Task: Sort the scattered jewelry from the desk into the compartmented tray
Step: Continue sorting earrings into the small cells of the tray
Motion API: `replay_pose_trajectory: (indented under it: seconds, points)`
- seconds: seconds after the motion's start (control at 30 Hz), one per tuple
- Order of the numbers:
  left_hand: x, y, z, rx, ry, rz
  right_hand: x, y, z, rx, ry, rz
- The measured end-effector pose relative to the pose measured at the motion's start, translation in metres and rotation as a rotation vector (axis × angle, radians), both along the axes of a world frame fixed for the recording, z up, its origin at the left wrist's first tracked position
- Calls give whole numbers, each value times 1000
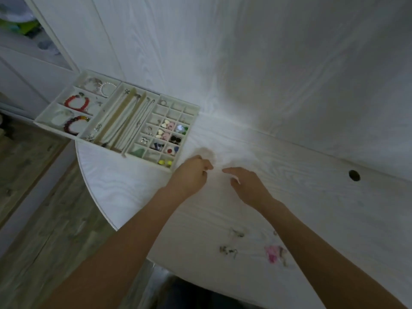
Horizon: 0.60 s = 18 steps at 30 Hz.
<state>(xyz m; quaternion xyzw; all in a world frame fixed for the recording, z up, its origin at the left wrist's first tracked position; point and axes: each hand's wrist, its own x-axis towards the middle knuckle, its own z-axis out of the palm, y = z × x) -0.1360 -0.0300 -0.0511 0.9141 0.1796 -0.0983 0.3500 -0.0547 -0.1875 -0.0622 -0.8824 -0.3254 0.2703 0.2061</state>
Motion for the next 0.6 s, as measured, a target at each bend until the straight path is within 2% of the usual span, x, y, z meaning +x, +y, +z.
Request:
replay_pose_trajectory:
  seconds: [0.1,0.2,0.4,0.6]
  points:
    - [-16,-33,-9,-42,20,31,-11,-33,-12,-17,19,127]
    - [-39,-59,-22,-3,86,62,-20,-60,-25,-9,27,234]
    - [-84,-101,-33,70,132,56,-39,-90,-29,-17,135,255]
    - [-113,-135,-43,109,141,66,-62,-94,-35,-10,-22,306]
